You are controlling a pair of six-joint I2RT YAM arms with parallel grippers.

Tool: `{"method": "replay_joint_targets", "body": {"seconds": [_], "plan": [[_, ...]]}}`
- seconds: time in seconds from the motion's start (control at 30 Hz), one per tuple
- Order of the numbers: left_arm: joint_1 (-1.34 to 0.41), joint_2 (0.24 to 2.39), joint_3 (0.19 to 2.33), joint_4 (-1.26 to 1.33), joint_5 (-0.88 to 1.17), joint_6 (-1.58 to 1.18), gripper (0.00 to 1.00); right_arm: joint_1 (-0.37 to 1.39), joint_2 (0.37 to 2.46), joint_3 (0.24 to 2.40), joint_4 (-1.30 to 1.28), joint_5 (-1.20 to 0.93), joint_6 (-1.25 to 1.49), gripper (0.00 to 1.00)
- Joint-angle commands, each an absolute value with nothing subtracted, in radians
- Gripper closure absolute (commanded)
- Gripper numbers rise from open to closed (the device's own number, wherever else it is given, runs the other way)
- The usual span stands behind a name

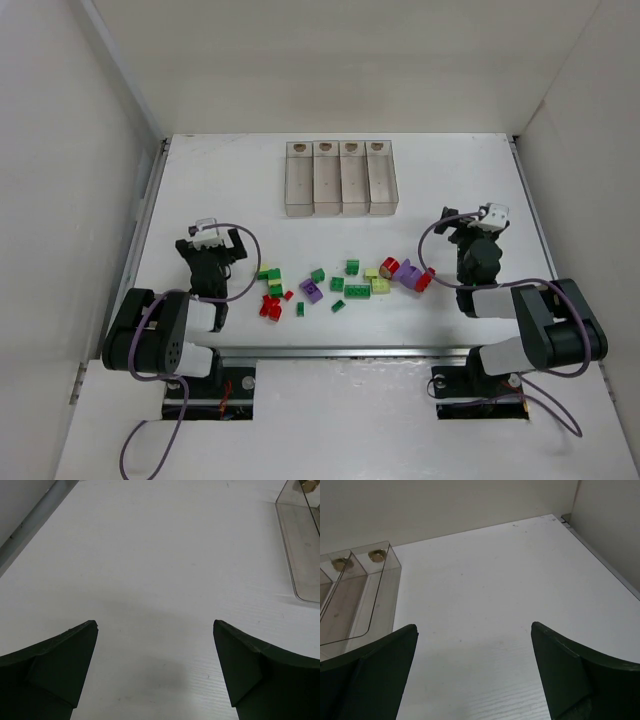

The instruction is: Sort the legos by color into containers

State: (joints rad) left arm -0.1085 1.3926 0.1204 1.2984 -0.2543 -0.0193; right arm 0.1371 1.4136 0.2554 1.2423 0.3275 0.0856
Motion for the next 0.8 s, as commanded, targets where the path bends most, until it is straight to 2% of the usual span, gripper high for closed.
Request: {"method": "replay_joint_targets", "body": {"seconds": [0.0, 0.1, 0.13, 0.23, 0.27, 0.3, 0.37, 0.4, 0.43, 0.47, 0.63, 0.7, 0.77], "plan": [[-0.104, 1.379, 0.147, 1.543, -0.218, -0.018, 0.0, 0.135, 1.396, 0.284, 1.273, 0.313, 0.083, 0.0], [-0.104, 1.379, 0.147, 1.534, -0.218, -0.018, 0.0, 0.135, 1.407, 0.275, 1.318, 0.34, 0.083, 0.0], [-0.104, 1.379, 0.147, 1.534, -0.218, -0.018, 0.0, 0.135, 1.378, 0.314, 1.263, 0.356, 0.083, 0.0], [-0.104, 1.379, 0.147, 1.546, -0.166, 0.011, 0.0, 0.144, 1.272, 0.458, 0.876, 0.424, 0.103, 0.0], [-0.104, 1.368, 0.131, 1.571, -0.166, 0.023, 0.0, 0.144, 1.261, 0.576, 0.713, 0.443, 0.103, 0.0], [-0.104, 1.347, 0.13, 1.587, -0.129, 0.041, 0.0, 0.153, 1.247, 0.627, 0.662, 0.455, 0.071, 0.0], [-0.104, 1.216, 0.15, 1.421, -0.094, 0.08, 0.0, 0.153, 1.233, 0.754, 0.597, 0.456, 0.01, 0.0], [-0.113, 1.153, 0.187, 1.297, 0.019, 0.098, 0.0, 0.166, 1.224, 0.799, 0.541, 0.456, -0.039, 0.0], [-0.114, 1.099, 0.316, 1.137, 0.125, 0.165, 0.0, 0.166, 1.212, 0.845, 0.505, 0.456, -0.06, 0.0], [-0.129, 1.054, 0.392, 0.824, 0.288, 0.396, 0.0, 0.184, 1.212, 0.942, 0.429, 0.433, -0.101, 0.0], [-0.169, 1.066, 0.701, 0.315, 0.355, 0.653, 0.0, 0.227, 1.256, 1.213, 0.128, 0.318, -0.12, 0.0], [-0.178, 1.08, 0.808, 0.011, 0.449, 0.783, 0.0, 0.251, 1.267, 1.253, 0.06, 0.191, -0.12, 0.0], [-0.207, 1.103, 0.84, -0.111, 0.489, 0.841, 0.0, 0.293, 1.258, 1.234, 0.048, 0.178, -0.11, 0.0]]}}
